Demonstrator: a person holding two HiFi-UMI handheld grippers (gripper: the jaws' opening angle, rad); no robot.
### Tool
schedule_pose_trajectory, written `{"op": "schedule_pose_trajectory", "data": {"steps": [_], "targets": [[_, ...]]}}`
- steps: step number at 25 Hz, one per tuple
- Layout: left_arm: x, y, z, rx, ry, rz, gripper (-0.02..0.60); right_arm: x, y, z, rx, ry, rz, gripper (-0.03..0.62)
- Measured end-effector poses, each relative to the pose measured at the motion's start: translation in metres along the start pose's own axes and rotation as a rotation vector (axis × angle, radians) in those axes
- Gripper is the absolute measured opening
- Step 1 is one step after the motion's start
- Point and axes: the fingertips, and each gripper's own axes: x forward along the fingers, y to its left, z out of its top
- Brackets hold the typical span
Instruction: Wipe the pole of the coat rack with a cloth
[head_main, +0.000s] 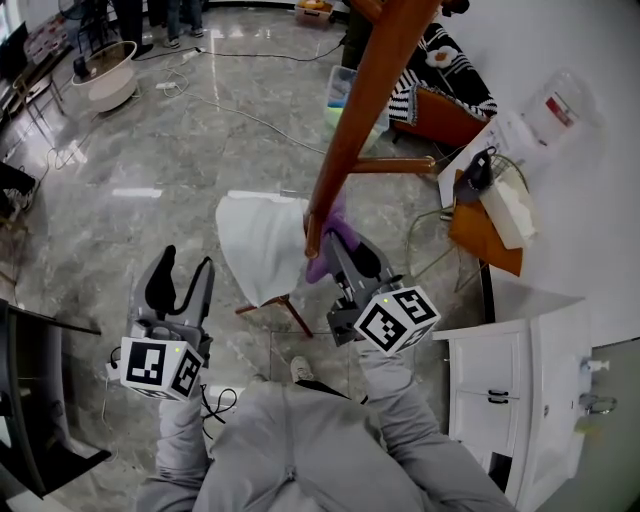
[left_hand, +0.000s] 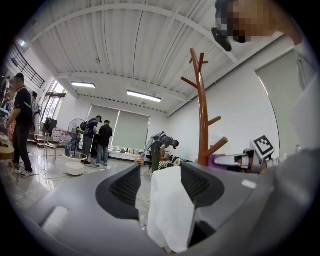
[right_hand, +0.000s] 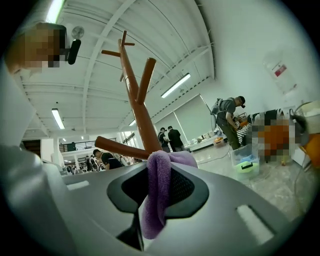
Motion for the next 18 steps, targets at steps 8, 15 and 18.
{"op": "schedule_pose_trajectory", "data": {"steps": [8, 15, 18], "targets": [[0.007, -0.010, -0.003, -0.003, 0.013, -0.037, 0.272, -0.026, -0.018, -0.004, -0.016, 0.022, -0.068, 0.064], [0.010, -0.014, -0.001, -0.008, 0.001, -0.059, 0.272, -0.061, 0.039, 0.073, -0.260, 0.001, 0.103, 0.064], [0.007, -0.014, -0.001, -0.014, -0.010, -0.055, 0.272, -0.077, 0.079, 0.108, -0.416, 0.018, 0.243, 0.064]]}}
